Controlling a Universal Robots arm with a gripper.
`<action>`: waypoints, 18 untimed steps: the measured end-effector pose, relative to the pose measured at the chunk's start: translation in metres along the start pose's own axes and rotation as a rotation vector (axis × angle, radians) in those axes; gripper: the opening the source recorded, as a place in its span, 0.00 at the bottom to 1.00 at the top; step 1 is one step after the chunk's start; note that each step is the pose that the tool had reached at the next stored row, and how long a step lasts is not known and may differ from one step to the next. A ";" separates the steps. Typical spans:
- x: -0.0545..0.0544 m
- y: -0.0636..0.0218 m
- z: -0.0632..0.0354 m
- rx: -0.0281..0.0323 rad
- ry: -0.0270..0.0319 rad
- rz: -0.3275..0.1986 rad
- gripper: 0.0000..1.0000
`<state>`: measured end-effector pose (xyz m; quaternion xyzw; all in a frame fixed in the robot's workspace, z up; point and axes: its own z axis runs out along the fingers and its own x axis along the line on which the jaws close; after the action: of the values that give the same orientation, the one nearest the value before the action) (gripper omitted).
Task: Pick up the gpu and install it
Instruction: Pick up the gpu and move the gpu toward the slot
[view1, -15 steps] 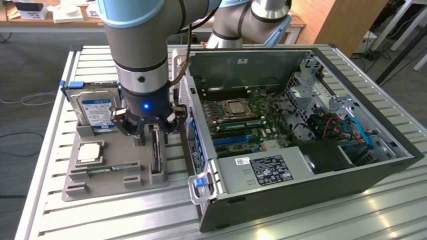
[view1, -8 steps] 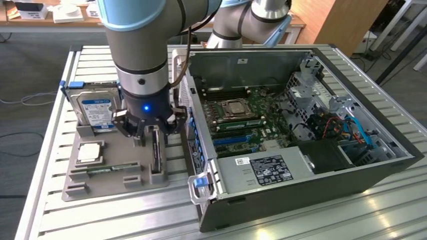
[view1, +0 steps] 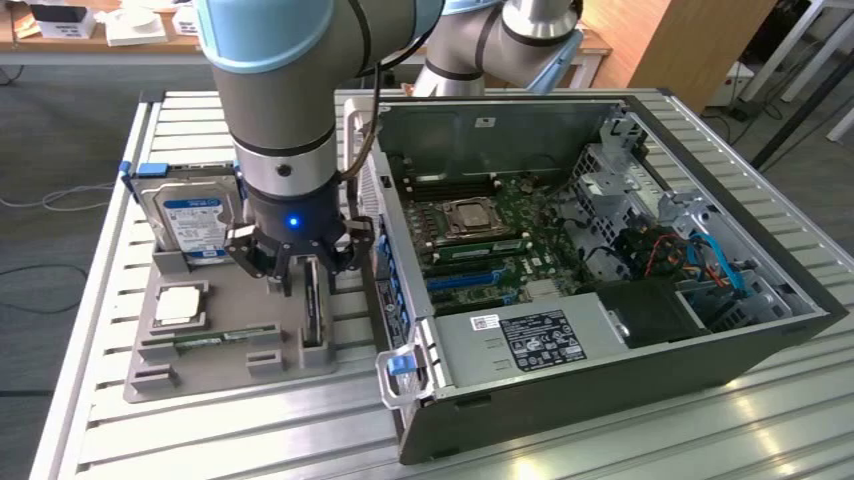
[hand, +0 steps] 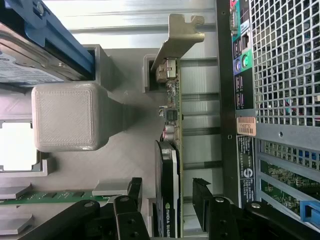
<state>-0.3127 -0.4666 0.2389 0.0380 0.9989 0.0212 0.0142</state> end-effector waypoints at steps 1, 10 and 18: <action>0.000 0.0009 0.0005 -0.0001 0.0000 0.000 0.53; 0.002 0.0069 0.0074 -0.0001 0.0000 0.001 0.53; 0.002 0.0069 0.0077 -0.0001 0.0000 0.001 0.53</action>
<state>-0.3141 -0.4592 0.2314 0.0385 0.9989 0.0213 0.0142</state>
